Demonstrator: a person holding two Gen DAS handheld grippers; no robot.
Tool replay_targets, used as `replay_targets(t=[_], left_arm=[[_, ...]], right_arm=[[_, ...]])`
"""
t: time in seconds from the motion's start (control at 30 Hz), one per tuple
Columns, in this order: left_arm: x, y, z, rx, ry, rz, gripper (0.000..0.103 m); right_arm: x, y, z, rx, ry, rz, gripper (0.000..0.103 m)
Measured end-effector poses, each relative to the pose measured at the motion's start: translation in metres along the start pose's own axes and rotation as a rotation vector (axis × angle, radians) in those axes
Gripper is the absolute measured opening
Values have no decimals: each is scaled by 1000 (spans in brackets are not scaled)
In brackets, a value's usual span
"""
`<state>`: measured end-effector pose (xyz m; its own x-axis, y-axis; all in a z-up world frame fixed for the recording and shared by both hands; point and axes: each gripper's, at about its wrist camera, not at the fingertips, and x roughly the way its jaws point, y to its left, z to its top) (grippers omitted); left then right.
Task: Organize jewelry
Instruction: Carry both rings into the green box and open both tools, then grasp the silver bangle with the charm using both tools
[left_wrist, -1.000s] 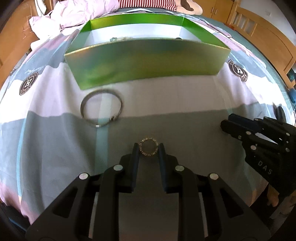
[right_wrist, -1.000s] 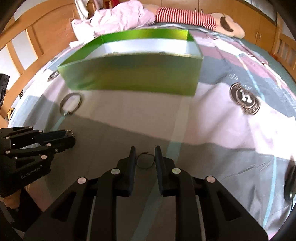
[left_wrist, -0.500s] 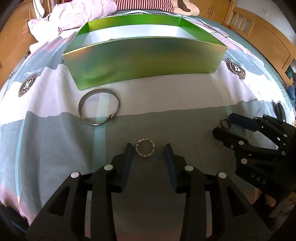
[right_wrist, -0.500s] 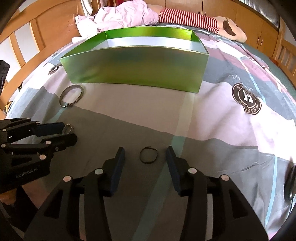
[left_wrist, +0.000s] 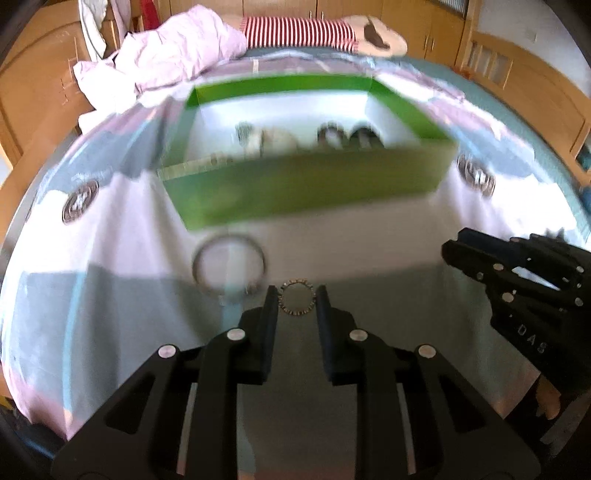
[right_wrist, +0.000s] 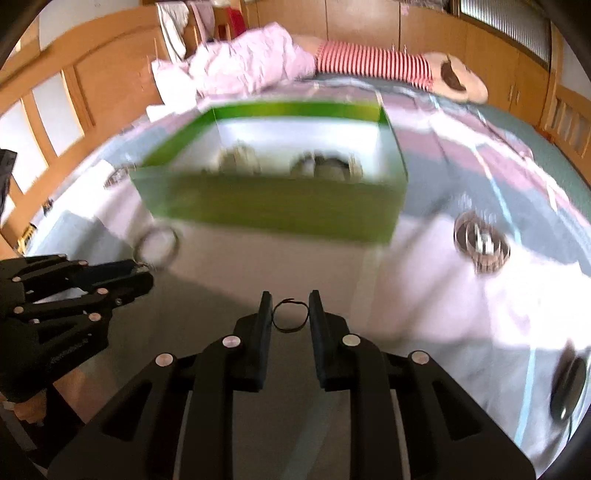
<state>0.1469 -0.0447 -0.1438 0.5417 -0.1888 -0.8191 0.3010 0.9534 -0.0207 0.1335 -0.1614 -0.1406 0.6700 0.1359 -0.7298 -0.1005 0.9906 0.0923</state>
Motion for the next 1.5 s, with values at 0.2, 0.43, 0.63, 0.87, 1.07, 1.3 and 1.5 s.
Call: replay_targets(t=[0.2, 0.43, 0.63, 0.87, 1.07, 1.3, 1.5], left_arm=[[-4, 13, 68, -18, -83, 38, 21], [42, 38, 127, -57, -59, 104, 21], [60, 52, 134, -67, -50, 147, 48], [1, 71, 69, -102, -111, 120, 48], [21, 76, 2, -175, 35, 106, 44], [35, 76, -5, -172, 77, 102, 33], [35, 90, -9, -182, 75, 78, 36]], right_arm=[[7, -5, 76, 25, -100, -1, 20], [68, -5, 104, 29, -24, -23, 20], [71, -6, 97, 46, -35, -42, 41], [15, 19, 59, 41, -73, 126, 41], [56, 70, 20, -43, 113, 128, 36], [95, 97, 25, -58, 190, 74, 27], [107, 108, 26, -91, 212, 68, 27]])
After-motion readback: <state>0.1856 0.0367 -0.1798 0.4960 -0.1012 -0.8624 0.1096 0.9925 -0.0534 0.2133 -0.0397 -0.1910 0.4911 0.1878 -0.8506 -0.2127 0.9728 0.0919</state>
